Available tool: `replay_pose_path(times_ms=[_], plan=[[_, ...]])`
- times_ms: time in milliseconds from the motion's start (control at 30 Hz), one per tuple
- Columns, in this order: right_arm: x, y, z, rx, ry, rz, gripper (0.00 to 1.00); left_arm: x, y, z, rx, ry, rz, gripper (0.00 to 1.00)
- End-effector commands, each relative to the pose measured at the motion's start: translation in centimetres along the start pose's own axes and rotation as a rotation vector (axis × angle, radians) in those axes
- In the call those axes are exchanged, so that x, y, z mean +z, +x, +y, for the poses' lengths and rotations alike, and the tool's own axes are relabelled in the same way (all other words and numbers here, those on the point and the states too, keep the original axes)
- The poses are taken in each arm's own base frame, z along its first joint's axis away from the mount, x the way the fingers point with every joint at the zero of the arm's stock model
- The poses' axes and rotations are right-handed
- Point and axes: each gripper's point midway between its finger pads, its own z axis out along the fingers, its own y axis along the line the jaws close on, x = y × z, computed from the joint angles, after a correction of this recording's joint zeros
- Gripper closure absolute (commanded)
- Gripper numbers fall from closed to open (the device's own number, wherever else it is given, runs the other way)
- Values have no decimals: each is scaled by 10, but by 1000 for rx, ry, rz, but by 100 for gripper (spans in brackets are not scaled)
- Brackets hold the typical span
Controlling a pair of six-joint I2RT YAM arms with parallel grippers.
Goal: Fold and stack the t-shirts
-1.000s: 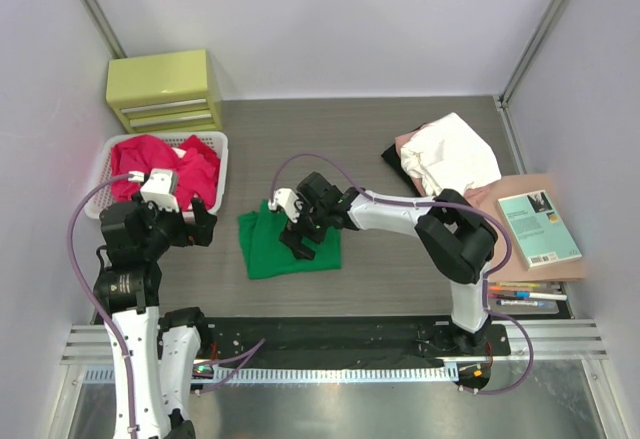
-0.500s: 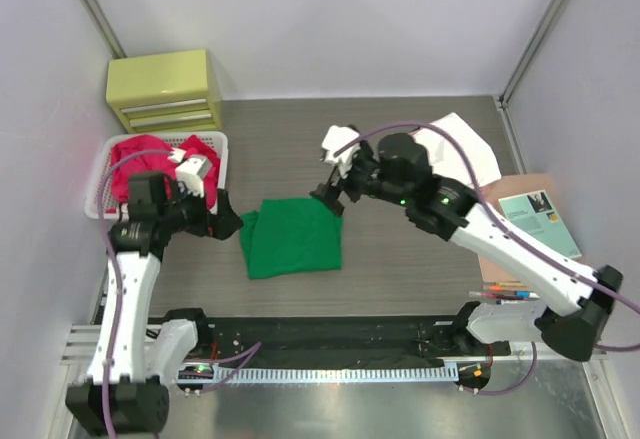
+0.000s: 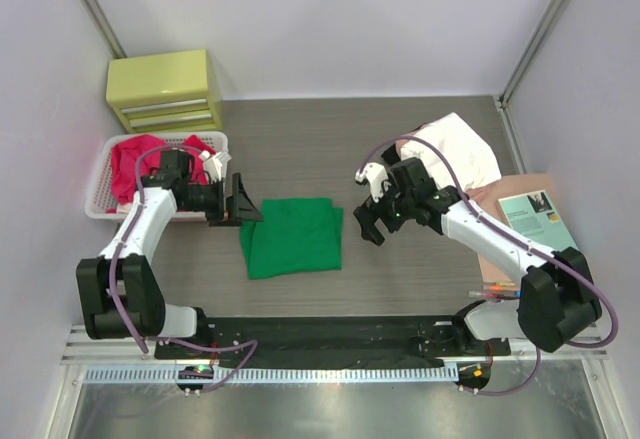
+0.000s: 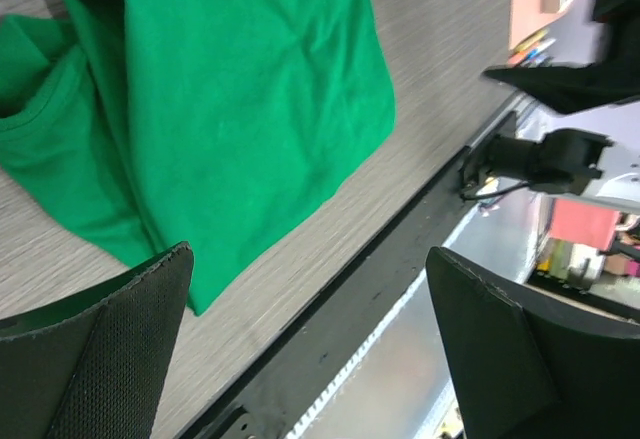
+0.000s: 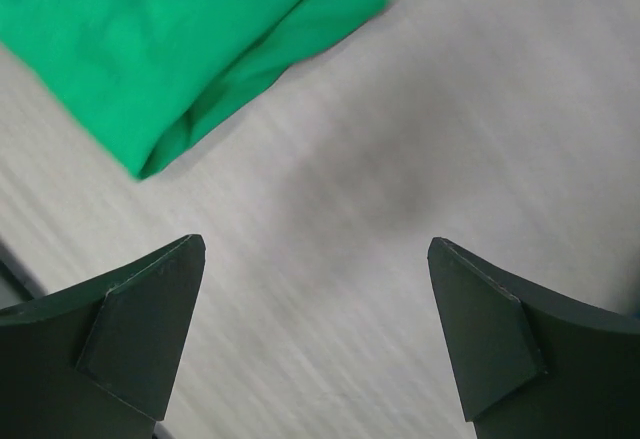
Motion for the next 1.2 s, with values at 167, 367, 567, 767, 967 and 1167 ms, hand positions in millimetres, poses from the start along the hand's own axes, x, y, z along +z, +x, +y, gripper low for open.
replay_pose_path(times_ms=[167,367,567,767,967,1167], plan=[[12,2,20,82,-119,-30,0,-13,-6,63,-120,-315,-73,0],[22,2,17,95,-121,-19,0,-23,-10,73,-108,-418,-161,0],[39,3,6,101,-99,16,0,-5,-2,92,-174,-420,-79,0],[47,14,5,110,-100,50,0,29,14,64,-108,-321,31,0],[55,24,3,127,-94,85,0,60,32,54,-101,-248,151,0],[60,33,-6,130,-39,114,0,58,32,69,-125,-339,141,0]])
